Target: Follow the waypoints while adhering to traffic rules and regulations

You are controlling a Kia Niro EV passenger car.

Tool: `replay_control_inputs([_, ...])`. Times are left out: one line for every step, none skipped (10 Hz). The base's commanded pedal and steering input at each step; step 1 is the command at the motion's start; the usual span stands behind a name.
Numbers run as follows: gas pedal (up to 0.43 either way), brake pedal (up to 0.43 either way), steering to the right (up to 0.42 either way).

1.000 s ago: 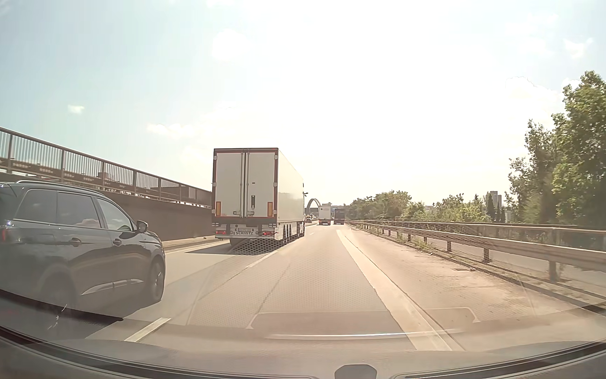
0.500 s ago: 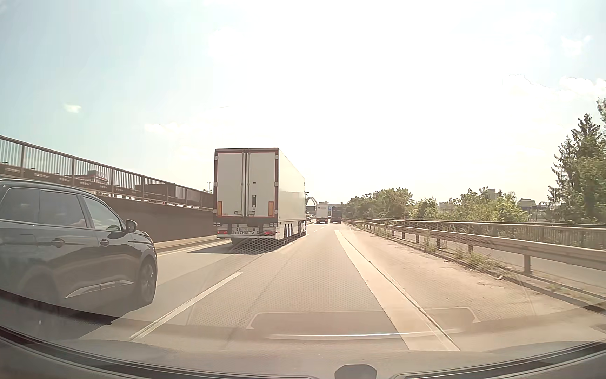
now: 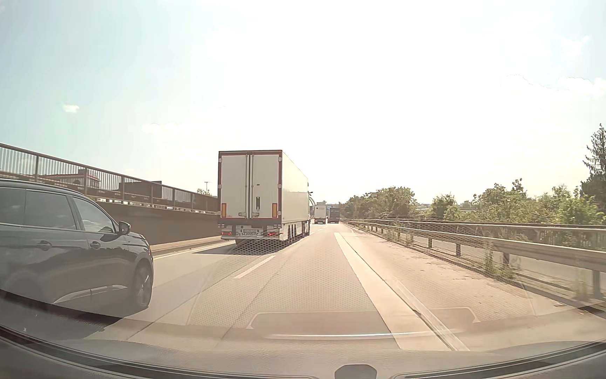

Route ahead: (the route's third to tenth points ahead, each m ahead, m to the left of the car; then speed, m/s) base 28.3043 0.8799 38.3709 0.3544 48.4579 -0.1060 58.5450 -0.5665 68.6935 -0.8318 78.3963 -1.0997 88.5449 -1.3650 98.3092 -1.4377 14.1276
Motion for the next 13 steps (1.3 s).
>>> replay_control_inputs([0.13,0.03,0.009])
replay_control_inputs([0.13,0.03,0.009])
replay_control_inputs([0.13,0.03,0.01])
replay_control_inputs([0.13,0.03,0.011])
replay_control_inputs([0.13,0.03,0.012])
replay_control_inputs([0.13,0.03,0.012])
replay_control_inputs([0.13,0.03,0.012])
replay_control_inputs([0.13,0.03,0.012])
replay_control_inputs([0.13,0.03,0.012])
replay_control_inputs([0.13,0.03,0.011])
replay_control_inputs([0.118,0.03,0.01])
replay_control_inputs([0.118,0.03,0.008])
replay_control_inputs([0.118,0.03,0.007])
